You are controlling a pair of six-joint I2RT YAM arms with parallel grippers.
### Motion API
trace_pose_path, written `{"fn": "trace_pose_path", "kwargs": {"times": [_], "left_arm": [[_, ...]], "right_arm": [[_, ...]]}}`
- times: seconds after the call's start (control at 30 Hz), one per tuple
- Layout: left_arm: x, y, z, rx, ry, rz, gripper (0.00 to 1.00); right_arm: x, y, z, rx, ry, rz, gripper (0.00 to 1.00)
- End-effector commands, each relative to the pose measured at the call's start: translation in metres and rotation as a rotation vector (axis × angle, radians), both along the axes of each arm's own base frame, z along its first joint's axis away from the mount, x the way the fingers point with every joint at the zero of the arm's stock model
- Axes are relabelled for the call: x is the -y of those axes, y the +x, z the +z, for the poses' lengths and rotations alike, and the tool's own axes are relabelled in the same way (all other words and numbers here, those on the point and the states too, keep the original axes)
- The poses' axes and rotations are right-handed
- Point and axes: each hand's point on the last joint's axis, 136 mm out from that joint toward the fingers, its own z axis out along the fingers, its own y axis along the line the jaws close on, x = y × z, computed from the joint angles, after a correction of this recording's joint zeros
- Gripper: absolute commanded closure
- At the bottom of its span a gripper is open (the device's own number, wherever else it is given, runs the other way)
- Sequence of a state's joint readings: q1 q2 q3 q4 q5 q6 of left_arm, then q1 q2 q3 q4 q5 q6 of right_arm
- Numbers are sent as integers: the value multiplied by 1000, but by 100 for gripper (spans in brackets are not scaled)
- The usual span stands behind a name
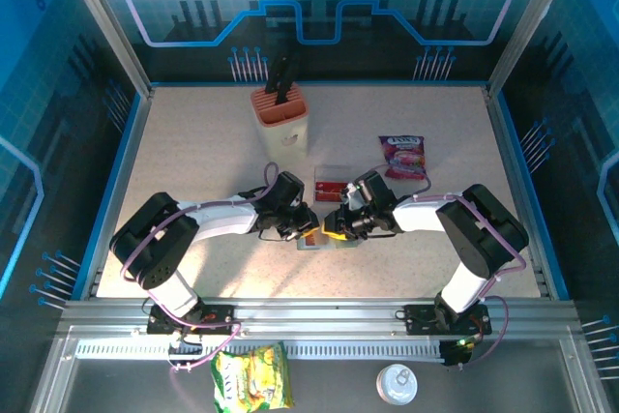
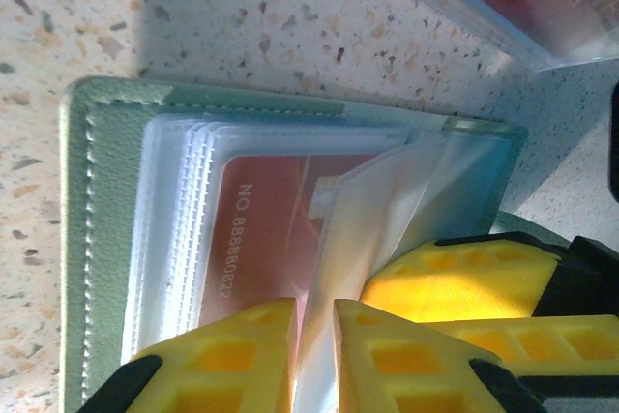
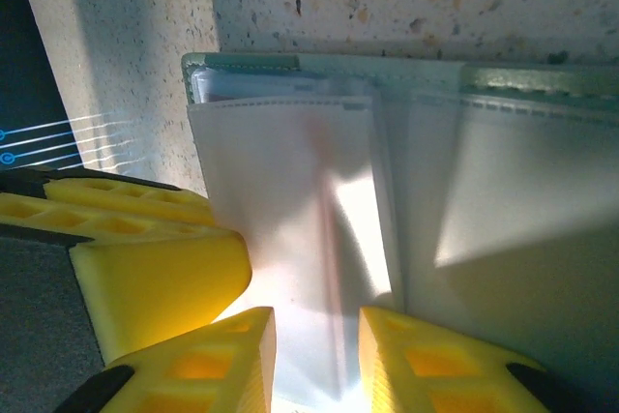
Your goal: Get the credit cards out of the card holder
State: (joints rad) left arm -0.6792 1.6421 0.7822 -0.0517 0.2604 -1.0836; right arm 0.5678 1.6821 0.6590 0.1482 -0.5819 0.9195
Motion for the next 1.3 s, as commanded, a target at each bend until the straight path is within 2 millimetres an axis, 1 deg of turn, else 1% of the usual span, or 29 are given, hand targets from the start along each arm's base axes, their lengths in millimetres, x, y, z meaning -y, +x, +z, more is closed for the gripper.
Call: {"fn": "trace_pose_path", "kwargs": {"times": [0.0, 0.2, 0.4, 0.57, 0.67, 0.87, 1.0, 1.17, 1.27], "left_arm": [[6, -4, 4, -10, -31, -9, 83], [8, -2, 7, -7, -40, -12, 85], [16, 1, 17, 2, -66, -29, 83], [26, 5, 29, 22, -73, -59, 81], [33, 7, 32, 21, -82, -75, 80], [51, 10, 29, 11, -86, -113, 79], [64, 11, 25, 6, -85, -136, 80], [72, 12, 14, -11, -75, -150, 84], [75, 12, 10, -15, -78, -151, 84]], "right_arm": [[6, -4, -4, -36, 2, -14, 71], [6, -2, 2, -25, 16, -19, 71], [9, 6, 26, 31, 53, -44, 71], [24, 14, 46, 83, 45, -79, 71], [33, 16, 55, 103, 29, -92, 70], [54, 19, 72, 149, 6, -129, 70], [64, 19, 81, 169, 6, -149, 70], [74, 17, 83, 175, -3, -167, 69], [76, 15, 82, 168, -1, -171, 69]]}}
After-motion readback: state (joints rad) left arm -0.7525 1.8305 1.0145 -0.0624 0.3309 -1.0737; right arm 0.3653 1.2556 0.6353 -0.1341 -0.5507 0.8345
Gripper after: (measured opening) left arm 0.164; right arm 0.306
